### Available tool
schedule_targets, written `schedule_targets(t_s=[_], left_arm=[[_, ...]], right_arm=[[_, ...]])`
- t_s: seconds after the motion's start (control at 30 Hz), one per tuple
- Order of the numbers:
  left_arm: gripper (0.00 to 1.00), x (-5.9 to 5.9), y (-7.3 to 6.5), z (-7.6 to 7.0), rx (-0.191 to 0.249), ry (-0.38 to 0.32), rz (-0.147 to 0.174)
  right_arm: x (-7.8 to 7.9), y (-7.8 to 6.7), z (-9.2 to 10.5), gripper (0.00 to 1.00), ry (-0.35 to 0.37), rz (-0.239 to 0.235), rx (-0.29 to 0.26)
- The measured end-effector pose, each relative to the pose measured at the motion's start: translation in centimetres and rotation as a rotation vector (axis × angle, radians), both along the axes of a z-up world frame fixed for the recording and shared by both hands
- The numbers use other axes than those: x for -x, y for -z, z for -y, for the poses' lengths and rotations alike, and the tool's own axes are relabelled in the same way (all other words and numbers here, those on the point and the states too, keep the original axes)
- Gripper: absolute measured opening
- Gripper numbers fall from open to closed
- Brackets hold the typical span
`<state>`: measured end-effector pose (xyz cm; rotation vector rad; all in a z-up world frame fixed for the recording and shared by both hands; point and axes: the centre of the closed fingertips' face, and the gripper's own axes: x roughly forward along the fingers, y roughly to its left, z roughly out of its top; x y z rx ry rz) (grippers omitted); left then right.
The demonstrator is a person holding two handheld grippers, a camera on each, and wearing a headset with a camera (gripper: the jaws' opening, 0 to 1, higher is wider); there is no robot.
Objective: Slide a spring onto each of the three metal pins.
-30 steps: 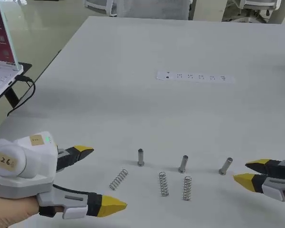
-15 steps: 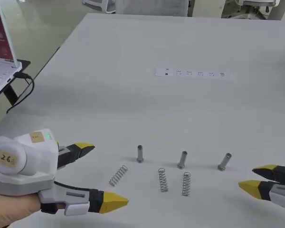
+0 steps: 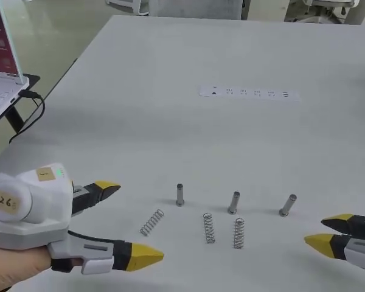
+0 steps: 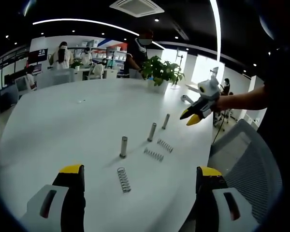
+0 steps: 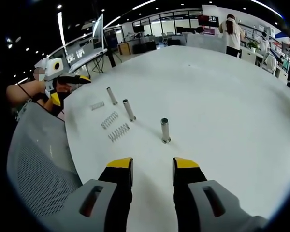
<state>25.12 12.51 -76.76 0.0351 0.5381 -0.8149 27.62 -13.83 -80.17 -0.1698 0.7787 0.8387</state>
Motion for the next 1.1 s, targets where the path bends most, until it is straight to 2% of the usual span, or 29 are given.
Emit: schedule_targets(t_s=[0.33, 0.67, 1.1], left_arm=[[0.93, 0.1, 0.1, -0.1, -0.004, 0.003, -0.002], [0.92, 0.2, 0.0, -0.1, -0.007, 0.007, -0.002], [0.92, 0.4, 0.0, 0.0, -0.014, 0.018, 0.001]], right_arm=[[0.1, -0.2, -1.3, 0.29, -0.014, -0.015, 0.008], [0.4, -0.1, -3.1, 0.28, -0.040, -0.039, -0.010], [0.8, 0.1, -7.6, 0.27, -0.058, -0.067, -0.039]])
